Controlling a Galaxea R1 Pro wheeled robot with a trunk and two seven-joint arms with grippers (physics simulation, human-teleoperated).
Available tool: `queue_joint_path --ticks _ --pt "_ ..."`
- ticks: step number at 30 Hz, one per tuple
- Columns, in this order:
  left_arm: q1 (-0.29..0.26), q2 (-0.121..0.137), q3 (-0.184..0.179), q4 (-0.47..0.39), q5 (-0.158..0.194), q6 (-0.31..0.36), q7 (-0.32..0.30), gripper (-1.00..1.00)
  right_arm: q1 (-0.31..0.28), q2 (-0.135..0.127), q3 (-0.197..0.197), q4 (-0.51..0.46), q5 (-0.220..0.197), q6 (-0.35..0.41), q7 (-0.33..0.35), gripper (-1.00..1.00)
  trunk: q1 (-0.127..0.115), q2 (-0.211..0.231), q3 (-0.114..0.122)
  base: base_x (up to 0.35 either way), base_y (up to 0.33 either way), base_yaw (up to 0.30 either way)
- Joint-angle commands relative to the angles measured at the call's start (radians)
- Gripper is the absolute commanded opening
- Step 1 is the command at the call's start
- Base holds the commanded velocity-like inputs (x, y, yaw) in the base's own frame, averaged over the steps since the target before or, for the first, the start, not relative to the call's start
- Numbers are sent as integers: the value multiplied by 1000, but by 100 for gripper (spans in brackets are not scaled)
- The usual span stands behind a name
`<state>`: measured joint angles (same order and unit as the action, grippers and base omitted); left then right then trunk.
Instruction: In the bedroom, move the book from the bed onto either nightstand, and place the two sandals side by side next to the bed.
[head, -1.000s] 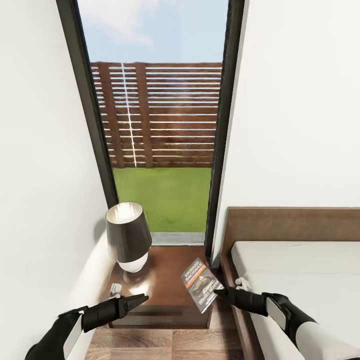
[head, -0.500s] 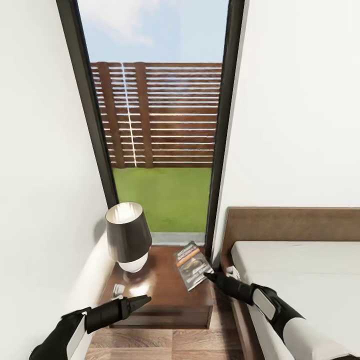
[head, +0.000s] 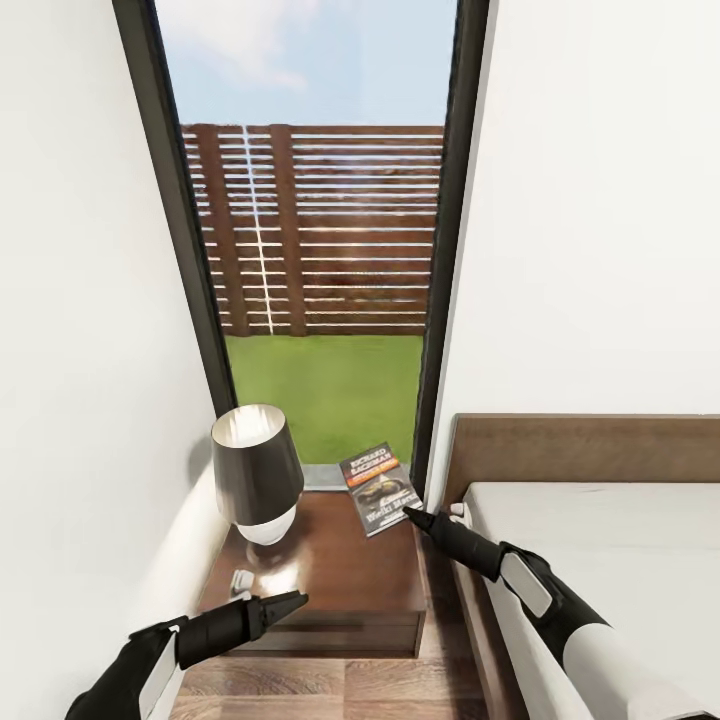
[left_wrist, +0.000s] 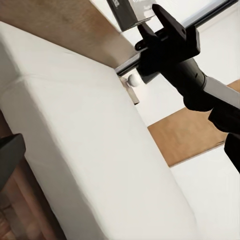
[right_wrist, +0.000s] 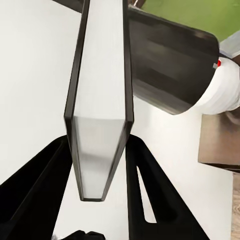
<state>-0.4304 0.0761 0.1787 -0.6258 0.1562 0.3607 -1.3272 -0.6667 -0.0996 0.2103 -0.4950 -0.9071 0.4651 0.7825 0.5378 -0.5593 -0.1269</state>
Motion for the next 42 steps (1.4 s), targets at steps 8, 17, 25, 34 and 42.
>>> queue_joint_path --ticks 8,17,25,34,42 --pt "1 -2 1 0 2 10 -3 100 -1 -2 4 8 -59 91 62 -100 0 -2 -2 0 0 0" --pt "2 -2 1 1 2 9 2 100 -1 0 6 13 -62 93 63 -100 0 -2 -2 0 0 0" --pt "2 -2 1 0 3 9 4 100 -1 0 6 13 -62 94 63 -100 12 -23 -11 0 0 0" --pt "2 -3 1 1 2 10 2 100 -1 1 6 13 -62 93 61 -100 46 -86 -39 0 0 0" --pt "2 0 4 -6 6 20 -110 100 -1 1 6 13 -62 93 57 -100 69 -128 -58 0 0 0"
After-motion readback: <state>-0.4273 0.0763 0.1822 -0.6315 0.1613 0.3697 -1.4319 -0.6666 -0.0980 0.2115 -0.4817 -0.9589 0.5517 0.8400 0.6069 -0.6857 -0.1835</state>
